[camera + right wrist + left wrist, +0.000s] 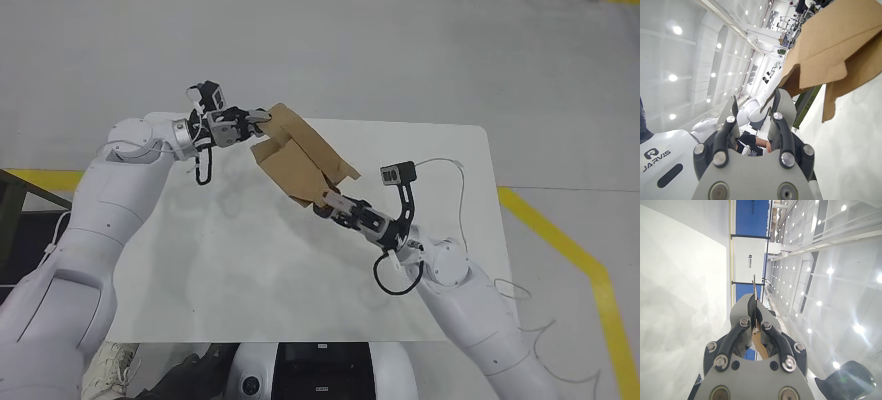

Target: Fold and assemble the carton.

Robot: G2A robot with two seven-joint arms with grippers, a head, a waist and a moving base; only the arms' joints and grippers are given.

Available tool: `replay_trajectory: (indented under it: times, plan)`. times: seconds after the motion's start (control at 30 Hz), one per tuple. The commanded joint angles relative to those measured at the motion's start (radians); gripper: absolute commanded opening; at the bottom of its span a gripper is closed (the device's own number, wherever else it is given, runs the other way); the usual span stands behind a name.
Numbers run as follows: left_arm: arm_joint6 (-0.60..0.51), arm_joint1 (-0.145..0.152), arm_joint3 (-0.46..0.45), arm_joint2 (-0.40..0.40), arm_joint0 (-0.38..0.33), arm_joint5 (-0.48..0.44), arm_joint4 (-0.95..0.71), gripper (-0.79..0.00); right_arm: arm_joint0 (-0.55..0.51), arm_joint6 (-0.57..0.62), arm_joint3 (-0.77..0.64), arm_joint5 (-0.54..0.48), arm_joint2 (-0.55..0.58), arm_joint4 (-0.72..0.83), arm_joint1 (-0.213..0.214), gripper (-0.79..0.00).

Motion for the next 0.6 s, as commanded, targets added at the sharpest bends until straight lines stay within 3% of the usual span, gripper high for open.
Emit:
replay_trajectory:
  times: [0.0, 0.57]
  plan:
    - [-0.001, 0.0, -0.007, -0.008, 0.005, 0.004, -0.002, -0.785, 0.006, -0.014, 0.007, 0.014, -0.004, -0.006, -0.003, -0.477]
    - [0.003, 0.001, -0.065, -0.085, 0.049, 0.031, -0.024, -0.785, 0.037, -0.08, 0.036, 0.093, -0.047, -0.043, -0.024, -0.548]
